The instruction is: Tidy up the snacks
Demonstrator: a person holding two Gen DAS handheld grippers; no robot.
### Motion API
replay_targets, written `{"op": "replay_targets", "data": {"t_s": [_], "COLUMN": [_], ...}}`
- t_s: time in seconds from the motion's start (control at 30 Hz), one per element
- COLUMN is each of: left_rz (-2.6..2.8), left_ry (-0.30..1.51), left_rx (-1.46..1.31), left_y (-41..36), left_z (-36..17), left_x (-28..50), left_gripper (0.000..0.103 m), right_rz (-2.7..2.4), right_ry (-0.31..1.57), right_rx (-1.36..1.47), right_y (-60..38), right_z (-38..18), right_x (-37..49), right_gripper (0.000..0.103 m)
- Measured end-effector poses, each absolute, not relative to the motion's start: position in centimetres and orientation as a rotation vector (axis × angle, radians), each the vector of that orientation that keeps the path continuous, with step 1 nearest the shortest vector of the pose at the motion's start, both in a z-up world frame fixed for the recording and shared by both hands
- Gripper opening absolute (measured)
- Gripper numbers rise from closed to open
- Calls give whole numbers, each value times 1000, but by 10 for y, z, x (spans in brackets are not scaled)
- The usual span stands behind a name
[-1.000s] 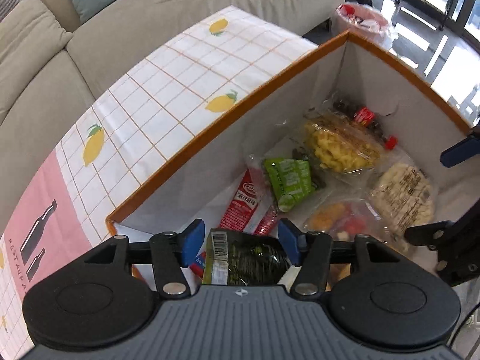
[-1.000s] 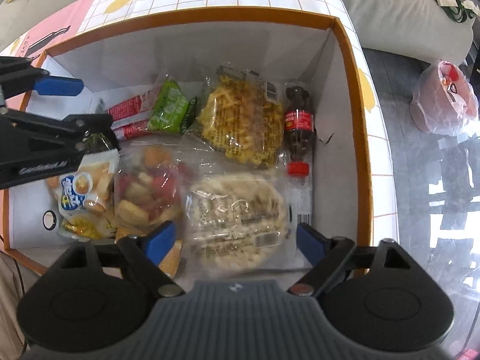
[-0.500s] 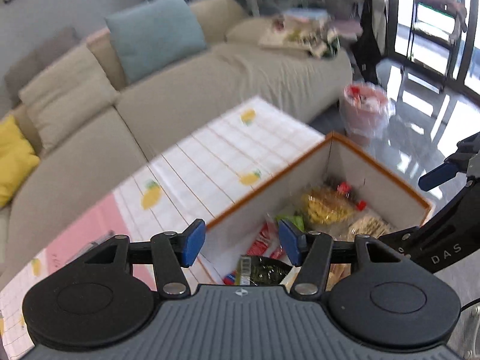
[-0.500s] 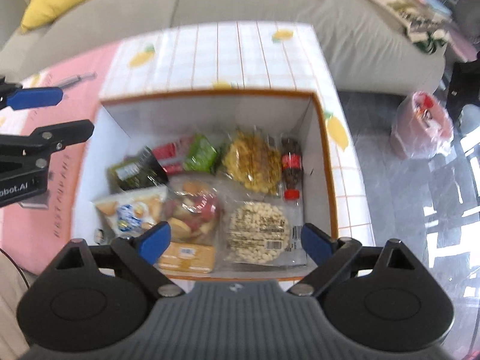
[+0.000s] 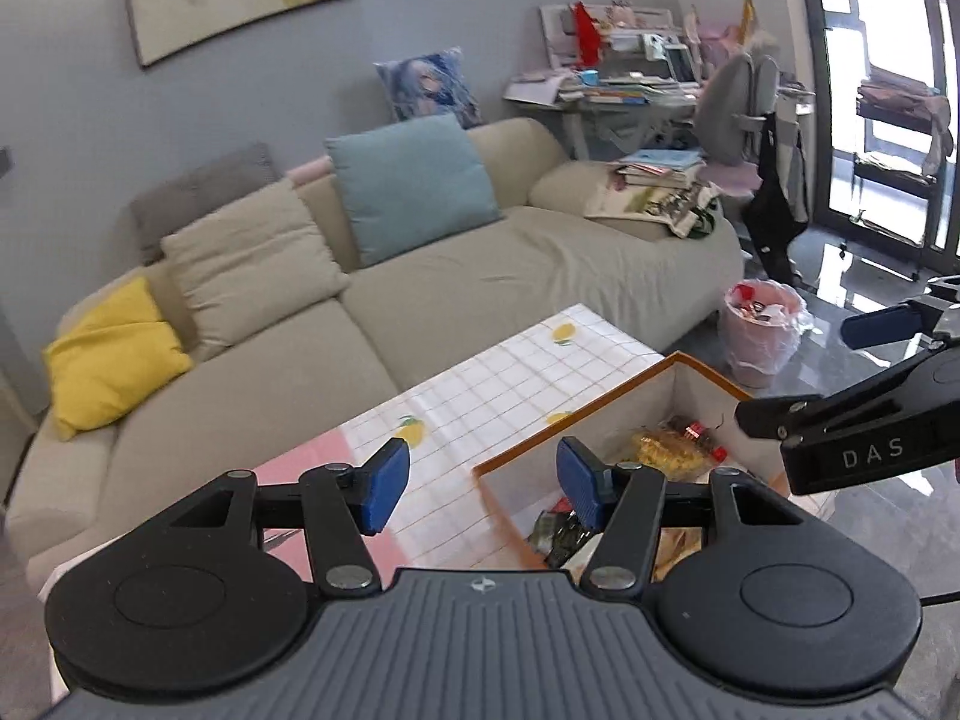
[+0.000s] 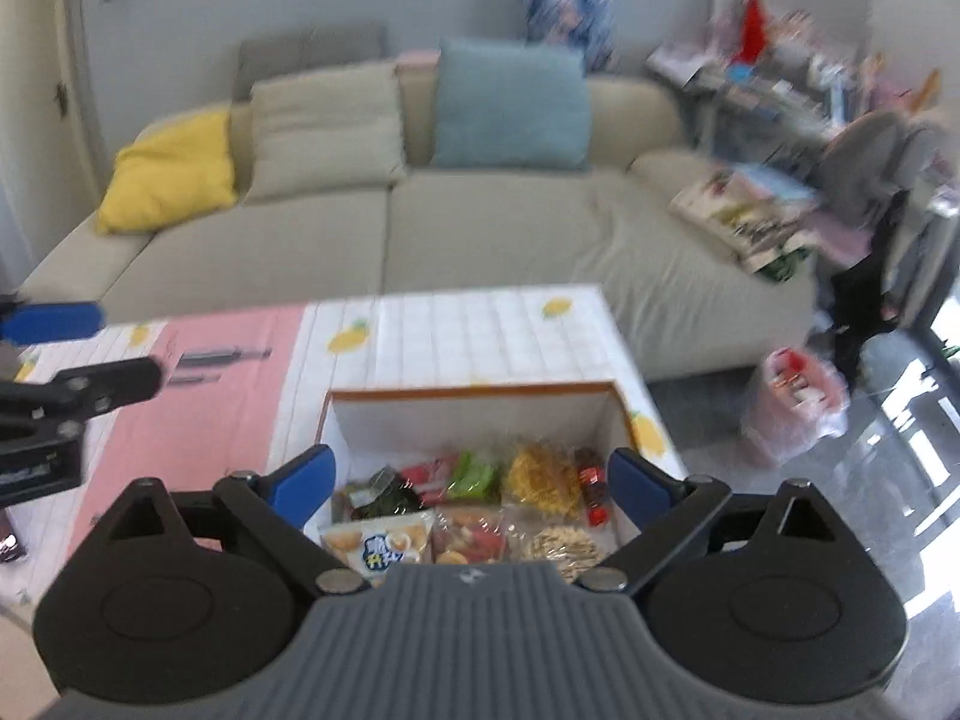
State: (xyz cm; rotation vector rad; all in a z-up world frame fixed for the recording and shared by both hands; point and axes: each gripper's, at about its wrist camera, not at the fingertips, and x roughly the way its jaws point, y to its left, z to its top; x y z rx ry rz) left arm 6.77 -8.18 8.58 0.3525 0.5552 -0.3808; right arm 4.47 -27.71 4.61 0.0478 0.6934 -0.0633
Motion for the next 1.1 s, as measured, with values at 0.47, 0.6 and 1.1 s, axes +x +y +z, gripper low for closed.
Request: {"op": "replay_targets", "data": {"t_s": [0.47,0.6,1.1], "left_rz": [-266,-247,-215], "left_ry": [510,568,721], "left_rx": [169,147,139], "left_y": [-32,-23,-18], "left_z": [52,32,-16], "left_x": [3,7,10], "left_gripper": [80,80,80], "right_rz": [-111,-124,-136], "right_ry": [557,577,730], "right_rx": [106,122,96], "right_y": [-224,-214,-196], "right_z": [25,7,-48], "right_x": [-56,-61,-42], "right_gripper": [99,99,99]}}
